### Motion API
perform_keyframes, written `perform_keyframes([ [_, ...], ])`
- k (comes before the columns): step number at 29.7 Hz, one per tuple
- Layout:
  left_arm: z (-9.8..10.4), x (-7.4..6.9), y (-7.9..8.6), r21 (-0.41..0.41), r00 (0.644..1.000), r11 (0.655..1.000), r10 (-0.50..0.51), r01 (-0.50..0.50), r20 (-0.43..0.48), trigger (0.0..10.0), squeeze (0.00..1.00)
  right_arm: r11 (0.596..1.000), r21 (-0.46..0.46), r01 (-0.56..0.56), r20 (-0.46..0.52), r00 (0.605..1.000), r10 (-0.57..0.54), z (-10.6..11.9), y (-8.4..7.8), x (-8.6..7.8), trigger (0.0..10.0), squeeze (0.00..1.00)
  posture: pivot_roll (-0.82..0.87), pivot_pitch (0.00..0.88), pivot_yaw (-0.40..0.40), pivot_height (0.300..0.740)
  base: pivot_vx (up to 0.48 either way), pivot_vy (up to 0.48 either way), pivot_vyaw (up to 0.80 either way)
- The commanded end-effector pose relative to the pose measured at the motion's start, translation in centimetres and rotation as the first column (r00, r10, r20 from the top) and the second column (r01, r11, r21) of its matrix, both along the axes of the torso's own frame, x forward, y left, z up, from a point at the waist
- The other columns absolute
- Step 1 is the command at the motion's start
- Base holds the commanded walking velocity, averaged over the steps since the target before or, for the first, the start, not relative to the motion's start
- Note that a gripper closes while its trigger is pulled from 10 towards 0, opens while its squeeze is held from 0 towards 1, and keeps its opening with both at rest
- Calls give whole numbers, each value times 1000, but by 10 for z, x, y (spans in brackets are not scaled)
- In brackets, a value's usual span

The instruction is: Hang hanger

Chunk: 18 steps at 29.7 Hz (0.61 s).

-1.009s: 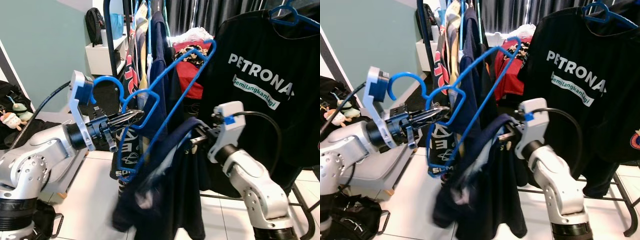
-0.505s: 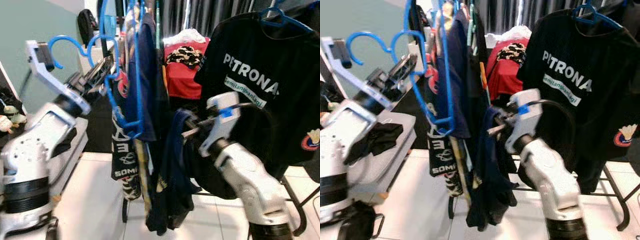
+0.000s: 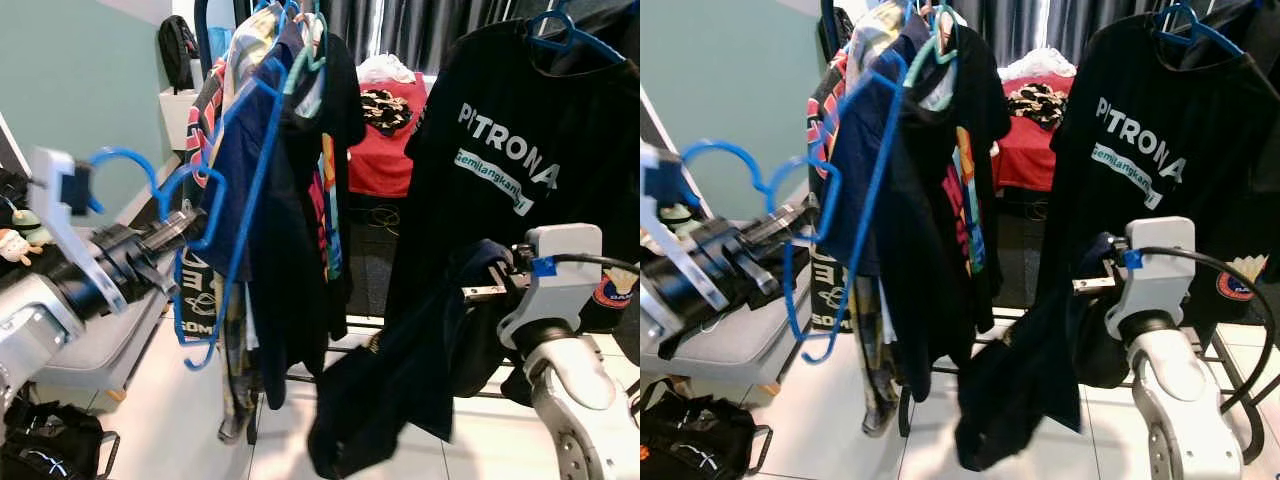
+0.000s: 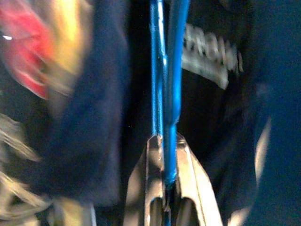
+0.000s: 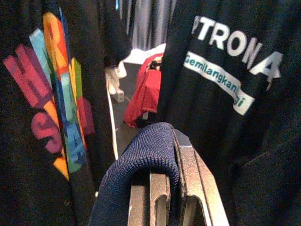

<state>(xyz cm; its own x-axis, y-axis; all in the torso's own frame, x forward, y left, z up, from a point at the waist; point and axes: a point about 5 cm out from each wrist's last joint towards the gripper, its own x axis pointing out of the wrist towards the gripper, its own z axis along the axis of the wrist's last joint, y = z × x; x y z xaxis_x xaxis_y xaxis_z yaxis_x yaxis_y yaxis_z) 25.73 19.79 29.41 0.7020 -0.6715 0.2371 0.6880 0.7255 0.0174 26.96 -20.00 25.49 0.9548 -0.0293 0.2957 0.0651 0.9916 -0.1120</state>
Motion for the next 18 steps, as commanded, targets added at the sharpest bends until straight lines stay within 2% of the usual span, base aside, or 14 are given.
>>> perform_keyframes([
  [1,-8,1,-9,96,1000,995,1,-4,23,10000,0,1000,7,0,61,998,0,7,6,-2,10000,0,-72,160,5,740,0,0,0],
  [3,-11,4,-11,111,999,993,24,-27,27,10000,0,1000,12,5,71,997,-5,7,7,-2,10000,0,-72,160,5,740,0,0,0],
  [5,-21,12,-14,113,993,986,117,-119,24,10000,0,999,27,40,94,995,-42,8,11,-1,10000,0,-82,159,4,740,0,0,0],
  [6,-21,12,-14,113,993,986,117,-119,24,10000,0,999,27,40,94,995,-42,8,11,-1,10000,0,-82,159,4,740,0,0,0],
  [8,-29,15,-18,89,979,975,204,-203,-2,10000,0,997,26,72,106,992,-74,6,14,-1,10000,0,-81,161,3,740,0,0,0],
  [9,-29,15,-18,89,979,975,204,-203,-2,10000,0,997,26,72,106,992,-74,6,14,-1,10000,0,-81,161,3,740,0,0,0],
  [10,-32,15,-18,76,970,967,244,-242,-10,10000,0,996,28,83,105,991,-86,4,14,0,10000,0,-82,161,-1,740,0,0,0],
  [12,-38,19,-12,84,927,924,374,-373,10,10000,0,995,10,100,97,990,-100,0,14,3,10000,0,-75,163,-3,740,0,0,0],
  [13,-38,19,-12,84,927,924,374,-373,10,10000,0,995,10,100,97,990,-100,0,14,3,10000,0,-75,163,-3,740,0,0,0],
  [16,-41,24,-13,105,898,892,436,-439,57,10000,0,993,-16,116,95,989,-114,-1,14,6,10000,0,-77,164,-3,740,0,0,0],
  [18,-42,25,-15,107,895,889,440,-445,64,10000,0,993,-17,117,95,989,-115,-1,15,7,10000,0,-79,164,-4,740,0,0,0],
])
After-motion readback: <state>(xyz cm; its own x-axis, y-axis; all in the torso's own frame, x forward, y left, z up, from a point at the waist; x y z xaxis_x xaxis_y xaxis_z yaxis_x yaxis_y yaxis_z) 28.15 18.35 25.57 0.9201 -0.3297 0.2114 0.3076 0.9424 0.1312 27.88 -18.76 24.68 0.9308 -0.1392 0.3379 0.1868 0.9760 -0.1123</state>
